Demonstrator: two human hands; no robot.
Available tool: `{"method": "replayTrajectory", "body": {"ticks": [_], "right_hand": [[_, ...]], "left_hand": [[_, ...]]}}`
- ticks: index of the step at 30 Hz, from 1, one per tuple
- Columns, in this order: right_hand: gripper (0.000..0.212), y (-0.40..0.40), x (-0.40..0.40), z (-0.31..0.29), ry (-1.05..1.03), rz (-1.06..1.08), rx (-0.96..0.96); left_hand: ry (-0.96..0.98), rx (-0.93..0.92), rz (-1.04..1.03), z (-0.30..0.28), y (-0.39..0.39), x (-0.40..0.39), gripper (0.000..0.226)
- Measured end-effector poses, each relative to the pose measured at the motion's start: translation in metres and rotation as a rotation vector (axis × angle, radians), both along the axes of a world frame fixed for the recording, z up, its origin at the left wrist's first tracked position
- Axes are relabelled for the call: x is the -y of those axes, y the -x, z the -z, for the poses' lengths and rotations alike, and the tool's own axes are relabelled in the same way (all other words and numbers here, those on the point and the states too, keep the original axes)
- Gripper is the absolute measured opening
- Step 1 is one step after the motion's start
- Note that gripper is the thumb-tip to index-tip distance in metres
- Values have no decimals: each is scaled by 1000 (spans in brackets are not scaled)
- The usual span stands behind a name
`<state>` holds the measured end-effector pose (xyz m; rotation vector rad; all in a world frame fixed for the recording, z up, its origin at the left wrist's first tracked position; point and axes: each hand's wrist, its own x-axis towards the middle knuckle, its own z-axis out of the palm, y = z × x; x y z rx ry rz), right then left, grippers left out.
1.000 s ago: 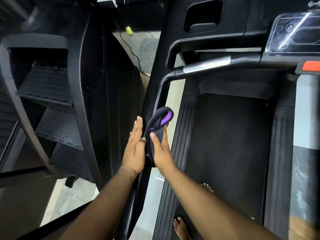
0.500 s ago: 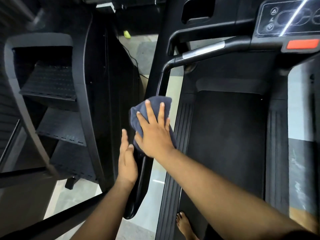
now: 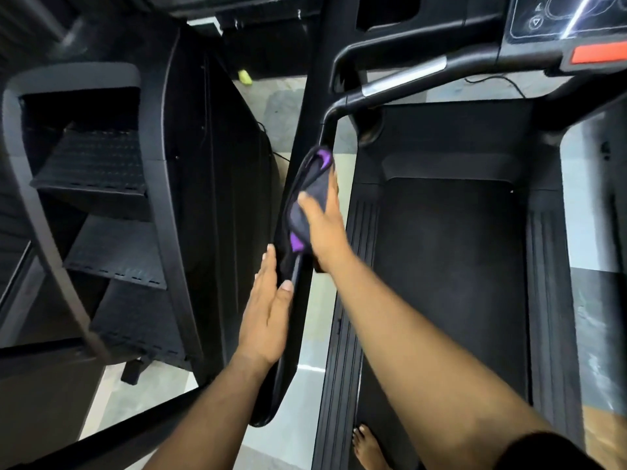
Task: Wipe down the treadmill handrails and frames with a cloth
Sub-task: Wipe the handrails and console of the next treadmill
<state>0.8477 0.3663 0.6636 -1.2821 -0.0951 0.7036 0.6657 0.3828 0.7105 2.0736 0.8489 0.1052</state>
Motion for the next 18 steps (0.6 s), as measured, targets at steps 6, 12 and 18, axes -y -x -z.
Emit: {"method": "replayTrajectory", "body": {"ticks": [6, 12, 18], "right_hand": [[94, 21, 9, 42, 25, -31, -151], [88, 68, 33, 32, 56, -30, 19], [91, 80, 33, 9, 54, -8, 22]], "left_hand": [[15, -23, -2, -1, -7, 0, 73], [66, 1, -3, -2, -6, -1, 73], [176, 156, -51, -2, -1, -1, 69]]}}
